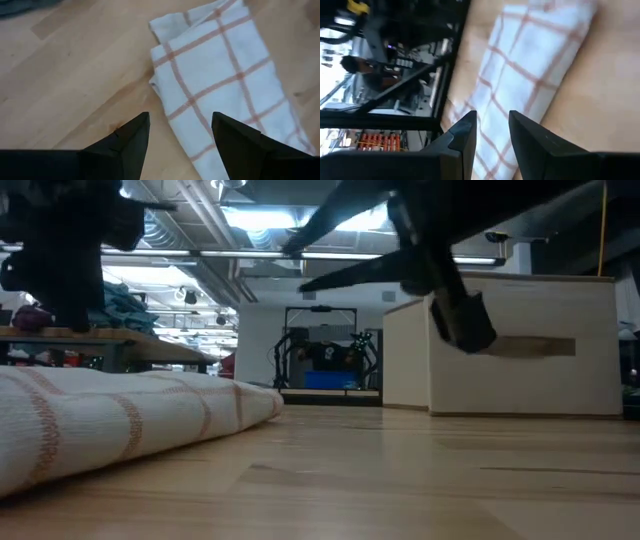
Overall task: Fold towel
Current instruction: Stack the folded white kitchen towel on top of the folded gray kitchen towel
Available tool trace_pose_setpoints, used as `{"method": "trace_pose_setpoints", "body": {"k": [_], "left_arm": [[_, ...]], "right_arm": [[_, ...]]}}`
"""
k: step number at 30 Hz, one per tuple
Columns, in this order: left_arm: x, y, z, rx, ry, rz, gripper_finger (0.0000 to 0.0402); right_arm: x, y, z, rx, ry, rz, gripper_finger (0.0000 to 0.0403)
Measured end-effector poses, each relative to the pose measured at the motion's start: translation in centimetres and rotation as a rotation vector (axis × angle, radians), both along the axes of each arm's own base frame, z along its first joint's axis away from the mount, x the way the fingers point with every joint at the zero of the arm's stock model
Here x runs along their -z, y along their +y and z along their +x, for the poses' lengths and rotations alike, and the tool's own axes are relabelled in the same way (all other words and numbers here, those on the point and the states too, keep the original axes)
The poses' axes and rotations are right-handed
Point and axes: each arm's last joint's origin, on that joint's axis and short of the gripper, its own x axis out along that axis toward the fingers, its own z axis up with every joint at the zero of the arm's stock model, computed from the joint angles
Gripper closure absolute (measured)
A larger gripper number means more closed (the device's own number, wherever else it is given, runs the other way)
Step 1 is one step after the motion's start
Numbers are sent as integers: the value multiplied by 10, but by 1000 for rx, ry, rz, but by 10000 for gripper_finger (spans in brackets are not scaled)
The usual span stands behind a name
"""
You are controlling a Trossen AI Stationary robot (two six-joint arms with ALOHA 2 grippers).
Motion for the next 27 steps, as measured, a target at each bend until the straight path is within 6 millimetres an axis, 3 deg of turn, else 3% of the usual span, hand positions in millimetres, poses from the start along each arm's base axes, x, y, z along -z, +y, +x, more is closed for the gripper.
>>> {"method": "trace_pose_setpoints", "body": {"k": [8,15,27], "left_arm": [[23,-5,13,-84,75,66,194],[38,-9,27,-109,78,84,194],[53,-9,36,-134,118,101,194]], "right_arm": [[14,18,25,19,230,116,285],[15,30,46,6,227,145,285],[38,36,51,30,278,282,285]]}}
